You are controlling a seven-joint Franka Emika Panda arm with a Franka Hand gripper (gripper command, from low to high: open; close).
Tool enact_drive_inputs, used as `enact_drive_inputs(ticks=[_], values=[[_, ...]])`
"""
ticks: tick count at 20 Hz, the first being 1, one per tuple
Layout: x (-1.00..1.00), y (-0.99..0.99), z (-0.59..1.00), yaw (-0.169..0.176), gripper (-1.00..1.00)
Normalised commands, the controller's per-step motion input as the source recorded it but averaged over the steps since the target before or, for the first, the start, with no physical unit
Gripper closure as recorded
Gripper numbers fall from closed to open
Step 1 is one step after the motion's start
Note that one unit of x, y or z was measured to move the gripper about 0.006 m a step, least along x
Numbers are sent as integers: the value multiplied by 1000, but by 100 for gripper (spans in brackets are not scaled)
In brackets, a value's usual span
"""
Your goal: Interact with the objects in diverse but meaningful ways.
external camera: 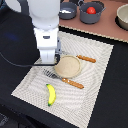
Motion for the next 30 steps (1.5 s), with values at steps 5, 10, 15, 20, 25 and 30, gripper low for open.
enact_drive_inputs(ticks=[5, 10, 15, 20, 25, 30], values=[[-249, -1, -115, 12, 100], [-129, -2, 89, 3, 100], [-213, -28, 0, 12, 100], [-197, -14, -11, 9, 100], [-94, 133, 551, 19, 100], [-152, 418, 1000, 43, 100]])
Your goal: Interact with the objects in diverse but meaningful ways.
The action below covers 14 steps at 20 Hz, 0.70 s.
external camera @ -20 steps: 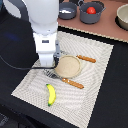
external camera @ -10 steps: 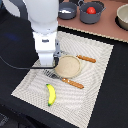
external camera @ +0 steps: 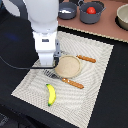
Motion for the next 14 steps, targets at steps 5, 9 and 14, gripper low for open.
enact_drive_inputs(ticks=[5, 9, 14], values=[[-121, 584, 954, 62, 100], [0, 596, 551, 84, 100], [-39, 417, 81, 121, 100]])
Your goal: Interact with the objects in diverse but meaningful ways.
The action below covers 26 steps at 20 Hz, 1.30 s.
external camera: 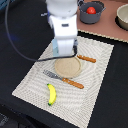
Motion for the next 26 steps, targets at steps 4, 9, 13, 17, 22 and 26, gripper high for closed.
enact_drive_inputs(ticks=[4, 9, 13, 17, 22, 26], values=[[142, 593, 201, 72, 100], [387, 713, 75, 35, 100], [435, 789, 3, 26, 100], [501, 661, -4, 0, 100], [427, 265, -270, -18, 100], [96, 11, -521, -7, 100]])
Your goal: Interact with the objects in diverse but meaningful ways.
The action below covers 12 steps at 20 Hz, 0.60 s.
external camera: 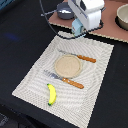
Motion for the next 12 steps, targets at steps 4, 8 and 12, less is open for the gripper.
enact_drive_inputs(ticks=[4, 8, 12], values=[[-6, 0, -544, 0, 100], [-62, 37, -366, 0, 100], [45, 369, 632, -24, -100]])
